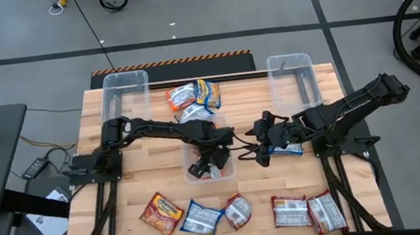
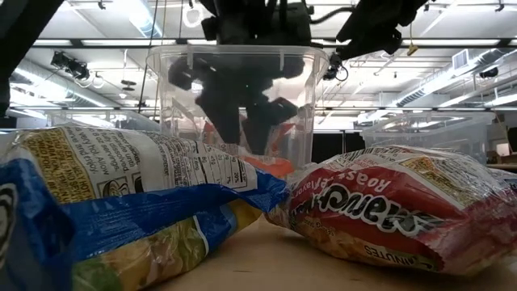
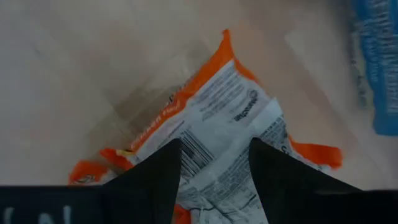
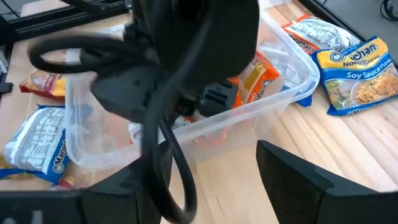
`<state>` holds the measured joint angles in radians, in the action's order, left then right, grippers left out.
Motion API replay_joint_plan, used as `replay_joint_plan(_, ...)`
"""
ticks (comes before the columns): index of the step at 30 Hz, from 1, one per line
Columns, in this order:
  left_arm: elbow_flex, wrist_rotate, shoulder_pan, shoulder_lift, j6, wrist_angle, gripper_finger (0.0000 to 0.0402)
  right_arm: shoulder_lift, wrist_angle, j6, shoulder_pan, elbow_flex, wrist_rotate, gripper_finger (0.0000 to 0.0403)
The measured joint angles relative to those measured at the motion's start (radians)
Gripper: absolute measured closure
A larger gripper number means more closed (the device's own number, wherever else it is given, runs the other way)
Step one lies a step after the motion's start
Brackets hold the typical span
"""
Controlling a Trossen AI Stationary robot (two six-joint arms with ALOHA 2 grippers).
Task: Sort Maruchan noodles
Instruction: Put the orange noodle pack into the middle transparent bin
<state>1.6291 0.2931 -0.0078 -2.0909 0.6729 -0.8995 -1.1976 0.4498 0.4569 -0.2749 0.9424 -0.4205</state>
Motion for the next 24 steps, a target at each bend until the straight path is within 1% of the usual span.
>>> replay_joint_plan(2, 0.0, -0.021, 0.003, -0.003, -0.029, -0.009, 0.0213, 0.0, 0.007, 0.017, 0.0, 0.0, 0.002, 0.0163)
replay_joint_plan(5, 0.0, -0.037, 0.009, 0.001, -0.027, -0.031, 0.0213, 0.0, 0.013, 0.022, 0.0, 0.0, 0.002, 0.0163)
replay_joint_plan(8, 0.0, -0.156, 0.016, 0.003, -0.033, -0.051, 0.0214, 0.0, 0.016, 0.023, 0.0, 0.0, 0.002, 0.0163)
replay_joint_plan(11, 0.007, -0.191, 0.027, 0.005, -0.033, -0.084, 0.0214, 0.0, 0.016, 0.023, 0.0, 0.0, 0.002, 0.0163)
replay_joint_plan(16, 0.071, -0.184, 0.031, 0.01, -0.037, -0.13, 0.0214, 0.0, 0.02, 0.023, 0.003, 0.0, -0.002, 0.0163)
replay_joint_plan(21, 0.092, -0.069, 0.008, 0.012, 0.015, -0.144, 0.0214, 0.0, 0.021, 0.023, 0.003, 0.0, -0.004, 0.0163)
replay_joint_plan(24, 0.072, -0.06, -0.008, 0.007, 0.042, -0.12, 0.0214, 0.0, 0.023, 0.024, 0.002, 0.0, -0.002, 0.0163)
